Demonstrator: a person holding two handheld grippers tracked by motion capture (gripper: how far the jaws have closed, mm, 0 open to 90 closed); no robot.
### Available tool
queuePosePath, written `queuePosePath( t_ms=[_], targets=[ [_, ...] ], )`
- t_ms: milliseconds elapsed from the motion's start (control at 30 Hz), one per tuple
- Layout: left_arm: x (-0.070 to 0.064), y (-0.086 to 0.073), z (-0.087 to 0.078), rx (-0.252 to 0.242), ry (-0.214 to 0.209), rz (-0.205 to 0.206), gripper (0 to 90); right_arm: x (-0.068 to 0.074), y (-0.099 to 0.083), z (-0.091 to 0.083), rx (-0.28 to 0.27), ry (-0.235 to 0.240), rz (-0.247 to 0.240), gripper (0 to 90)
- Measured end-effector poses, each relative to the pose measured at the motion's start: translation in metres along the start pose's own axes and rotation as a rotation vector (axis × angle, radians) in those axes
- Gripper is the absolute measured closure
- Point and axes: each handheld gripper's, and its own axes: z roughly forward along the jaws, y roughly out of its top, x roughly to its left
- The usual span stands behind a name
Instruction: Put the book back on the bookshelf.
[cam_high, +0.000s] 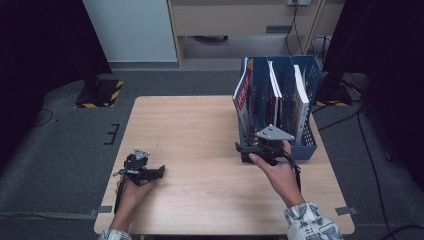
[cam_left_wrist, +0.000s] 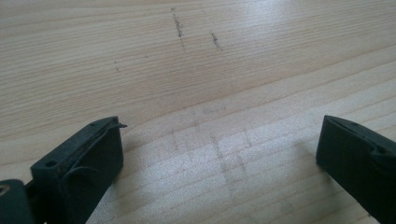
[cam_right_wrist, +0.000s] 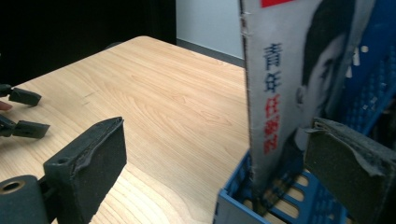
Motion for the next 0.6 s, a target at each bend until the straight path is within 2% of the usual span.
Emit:
queuePosePath(
  t_ms=[600],
  targets=[
    [0.0,0.0,0.0,0.001,0.0,0.0,0.0,0.029,0.003,0.032,0.036,0.048,-0.057,6.3]
  ],
)
